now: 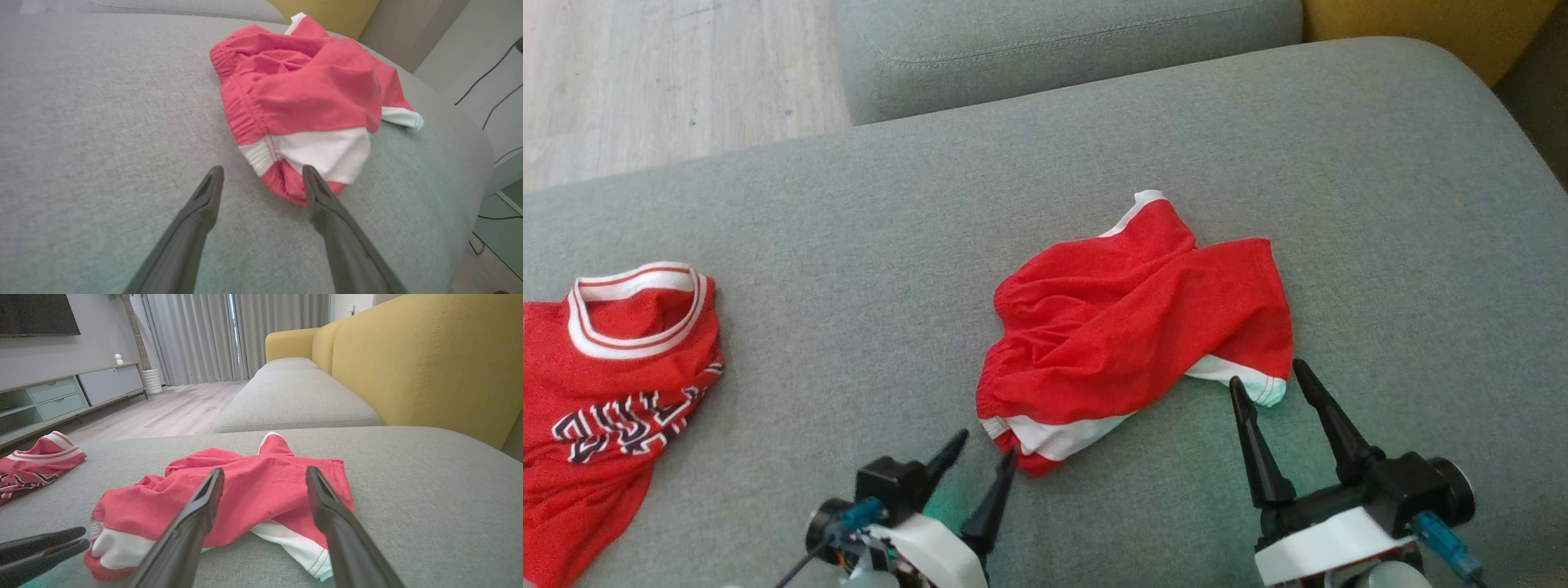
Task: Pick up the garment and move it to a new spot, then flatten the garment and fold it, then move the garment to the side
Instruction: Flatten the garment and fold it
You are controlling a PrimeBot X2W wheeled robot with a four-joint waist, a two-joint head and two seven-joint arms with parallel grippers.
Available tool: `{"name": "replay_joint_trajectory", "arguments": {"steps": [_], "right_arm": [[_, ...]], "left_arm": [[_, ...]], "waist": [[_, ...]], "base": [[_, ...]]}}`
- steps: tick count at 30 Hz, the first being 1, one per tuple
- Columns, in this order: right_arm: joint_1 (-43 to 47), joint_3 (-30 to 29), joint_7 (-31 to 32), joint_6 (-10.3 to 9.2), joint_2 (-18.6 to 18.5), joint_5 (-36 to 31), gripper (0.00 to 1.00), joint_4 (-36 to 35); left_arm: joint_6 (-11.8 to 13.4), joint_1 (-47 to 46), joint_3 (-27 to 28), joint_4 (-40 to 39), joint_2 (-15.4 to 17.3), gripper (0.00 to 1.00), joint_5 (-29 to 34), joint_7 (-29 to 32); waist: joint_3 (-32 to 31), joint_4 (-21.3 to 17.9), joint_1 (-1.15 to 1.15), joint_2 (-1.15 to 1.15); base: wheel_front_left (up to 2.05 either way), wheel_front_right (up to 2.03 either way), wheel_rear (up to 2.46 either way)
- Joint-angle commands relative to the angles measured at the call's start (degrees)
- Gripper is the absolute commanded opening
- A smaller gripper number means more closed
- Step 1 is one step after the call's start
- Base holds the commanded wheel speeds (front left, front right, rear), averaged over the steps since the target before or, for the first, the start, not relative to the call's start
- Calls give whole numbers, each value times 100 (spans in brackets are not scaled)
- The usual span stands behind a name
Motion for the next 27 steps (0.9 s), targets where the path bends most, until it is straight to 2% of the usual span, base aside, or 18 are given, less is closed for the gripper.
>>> {"name": "replay_joint_trajectory", "arguments": {"steps": [1, 5, 15, 16, 17, 18, 21, 22, 23, 27], "right_arm": [[-68, 150, -16, 39, -23, -56, 100, -146], [-29, 188, -16, 39, -23, -85, 100, -132], [-121, 222, -16, 39, -23, -121, 100, -122], [-131, 218, -16, 39, -23, -121, 100, -122], [-137, 216, -16, 39, -23, -122, 100, -123], [-142, 213, -16, 39, -23, -123, 100, -127], [-155, 198, -16, 39, -23, -126, 100, -134], [-161, 181, -16, 39, -23, -128, 100, -130], [-163, 174, -16, 39, -23, -129, 100, -126], [-166, 146, -16, 39, -23, -140, 100, -90]], "left_arm": [[91, -153, 276, -232, 127, 100, 39, -110], [167, -144, 393, -349, 193, 100, 38, -144], [5, -254, 486, -24, 110, 100, -209, -35], [-4, -272, 497, 14, 95, 79, -223, -38], [-11, -289, 505, 53, 80, 69, -231, -43], [-19, -304, 518, 87, 65, 49, -243, -49], [-38, -362, 533, 184, 39, 35, -214, -82], [-78, -395, 522, 225, 24, 8, -176, -104], [-94, -407, 522, 242, 19, 0, -158, -116], [-152, -462, 538, 252, 27, 0, -4, -171]], "waist": [[-6, -11, 0, 0], [-11, -67, 0, 0], [110, -280, 0, 0], [119, -293, 0, 0], [127, -304, 0, 0], [138, -316, 0, 0], [168, -330, 0, 0], [177, -324, 0, 0], [178, -320, 0, 0], [170, -278, 0, 0]], "base": [[0, 0, 0], [0, 0, 0], [0, 0, 0], [0, 0, 0], [0, 0, 0], [0, 0, 0], [0, 0, 0], [0, 0, 0], [0, 0, 0], [0, 0, 0]]}}
